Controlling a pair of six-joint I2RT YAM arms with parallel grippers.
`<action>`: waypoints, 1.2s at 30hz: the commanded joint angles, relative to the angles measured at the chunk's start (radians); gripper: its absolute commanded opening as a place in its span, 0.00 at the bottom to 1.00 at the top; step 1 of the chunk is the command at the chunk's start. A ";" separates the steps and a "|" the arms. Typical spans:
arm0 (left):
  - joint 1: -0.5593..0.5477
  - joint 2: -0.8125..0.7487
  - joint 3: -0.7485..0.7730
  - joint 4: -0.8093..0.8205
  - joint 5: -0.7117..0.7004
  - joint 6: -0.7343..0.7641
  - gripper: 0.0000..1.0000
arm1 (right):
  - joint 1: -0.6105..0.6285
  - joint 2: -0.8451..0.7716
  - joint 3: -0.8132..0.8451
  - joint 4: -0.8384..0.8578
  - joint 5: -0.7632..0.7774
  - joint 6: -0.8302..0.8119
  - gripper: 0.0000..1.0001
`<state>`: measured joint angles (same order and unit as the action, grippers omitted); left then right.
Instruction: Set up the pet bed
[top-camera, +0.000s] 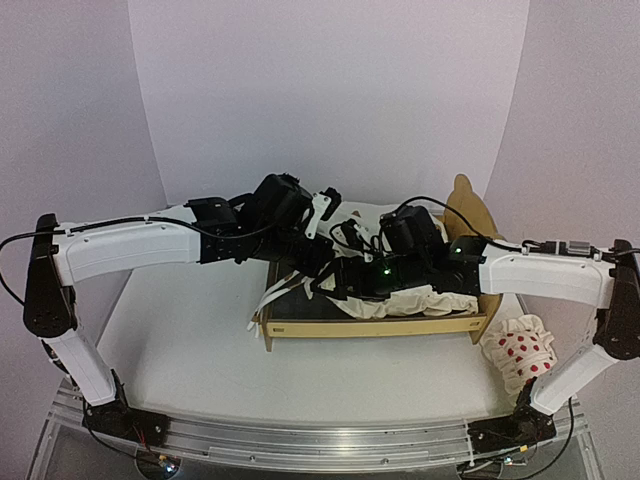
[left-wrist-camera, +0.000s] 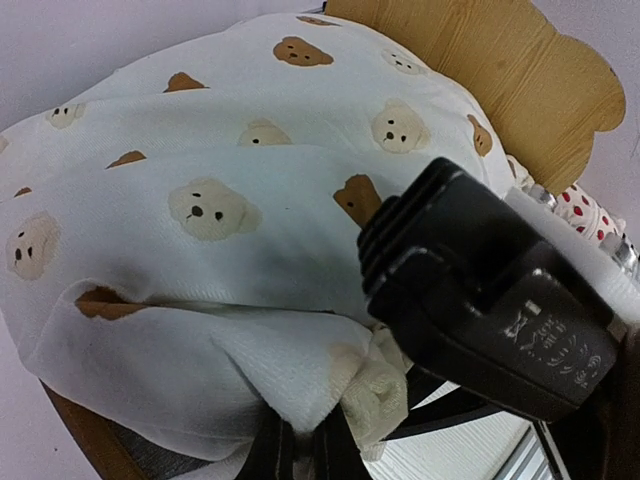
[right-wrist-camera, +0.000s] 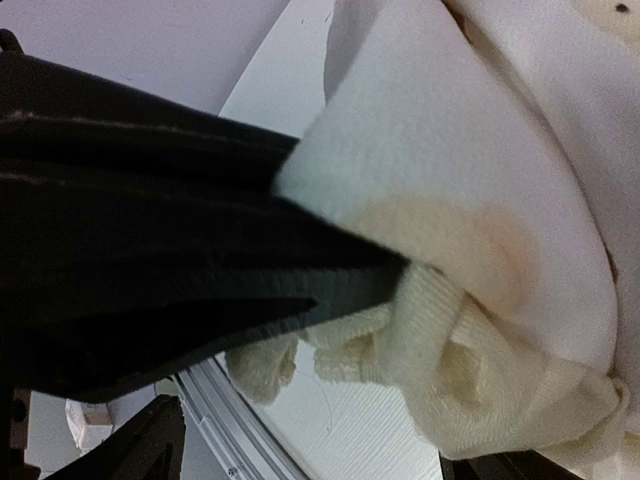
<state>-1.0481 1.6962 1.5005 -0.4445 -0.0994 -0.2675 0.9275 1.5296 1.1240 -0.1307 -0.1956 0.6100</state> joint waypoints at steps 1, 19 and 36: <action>-0.003 -0.051 0.030 0.085 -0.009 -0.039 0.00 | 0.019 0.009 0.012 0.121 0.105 -0.020 0.85; 0.028 -0.225 -0.092 0.148 -0.059 -0.092 0.00 | 0.060 -0.156 -0.015 0.003 0.152 -0.204 0.90; 0.030 -0.191 -0.067 0.146 -0.032 -0.082 0.00 | 0.129 -0.146 0.114 -0.020 0.427 -0.583 0.98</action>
<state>-1.0218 1.5131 1.3979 -0.3569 -0.1486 -0.3485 1.0592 1.3708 1.1763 -0.1520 0.0816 0.1537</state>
